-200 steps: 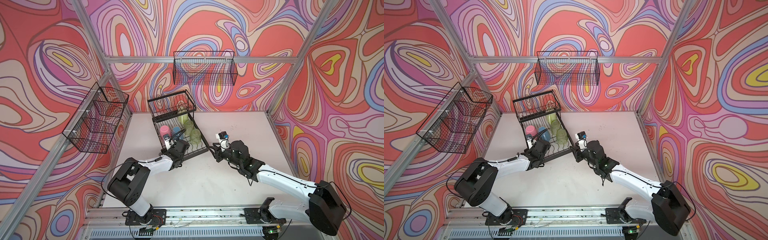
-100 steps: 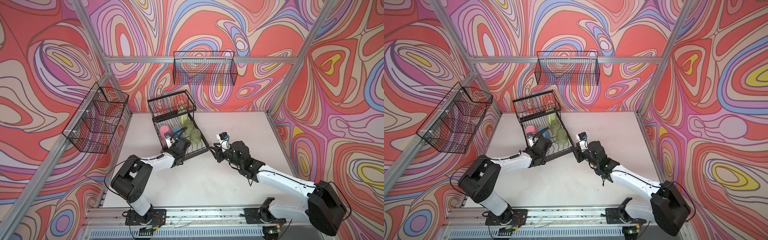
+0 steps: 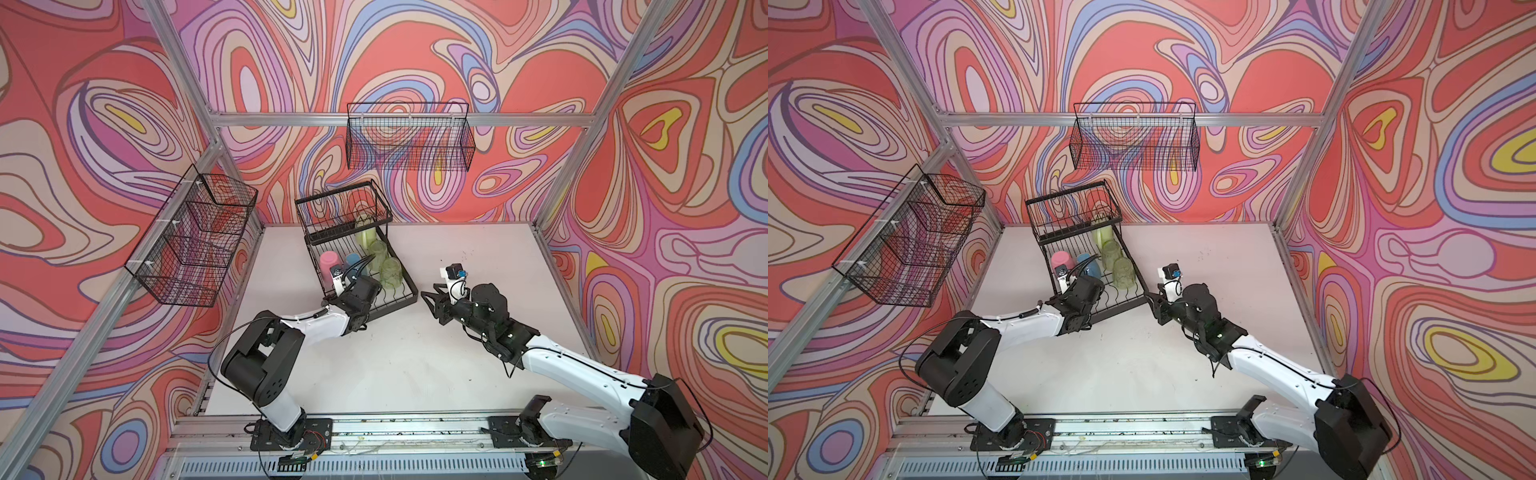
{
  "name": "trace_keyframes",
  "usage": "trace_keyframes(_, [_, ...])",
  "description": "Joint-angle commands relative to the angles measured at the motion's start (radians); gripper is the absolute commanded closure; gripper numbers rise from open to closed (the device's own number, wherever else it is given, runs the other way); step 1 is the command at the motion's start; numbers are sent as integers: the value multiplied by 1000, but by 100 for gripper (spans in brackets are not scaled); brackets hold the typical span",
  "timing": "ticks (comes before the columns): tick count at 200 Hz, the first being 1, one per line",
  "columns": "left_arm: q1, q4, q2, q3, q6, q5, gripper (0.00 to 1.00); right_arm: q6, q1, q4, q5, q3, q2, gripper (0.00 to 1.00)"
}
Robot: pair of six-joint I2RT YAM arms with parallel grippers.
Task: Load the cups into the dish rack
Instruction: 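Lower the pink glass upside down into the rack with the left gripper, then open the left gripper and draw both arms back from the rack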
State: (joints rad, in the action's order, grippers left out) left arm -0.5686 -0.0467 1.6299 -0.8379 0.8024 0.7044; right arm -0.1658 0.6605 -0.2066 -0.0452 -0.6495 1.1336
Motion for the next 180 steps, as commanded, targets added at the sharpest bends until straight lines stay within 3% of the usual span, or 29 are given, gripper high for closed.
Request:
trace_keyframes(1, [2,20,-58,13,-32,-20,0,-8,-5,30,21,2,-27,47])
trace_keyframes(62, [2,0,-168,61,-98,-85,0,-23,-4,70,40,-5,-86,37])
trace_keyframes(93, [3,-44,-230,82,-171,-181,0,-49,-19,139,86,-31,-98,28])
trace_keyframes(140, [-5,-49,-381,92,-279,-287,0,-95,-105,214,106,-66,-120,21])
trace_keyframes(180, [-5,35,-521,54,-412,-331,0,-50,-194,299,204,-79,-181,17])
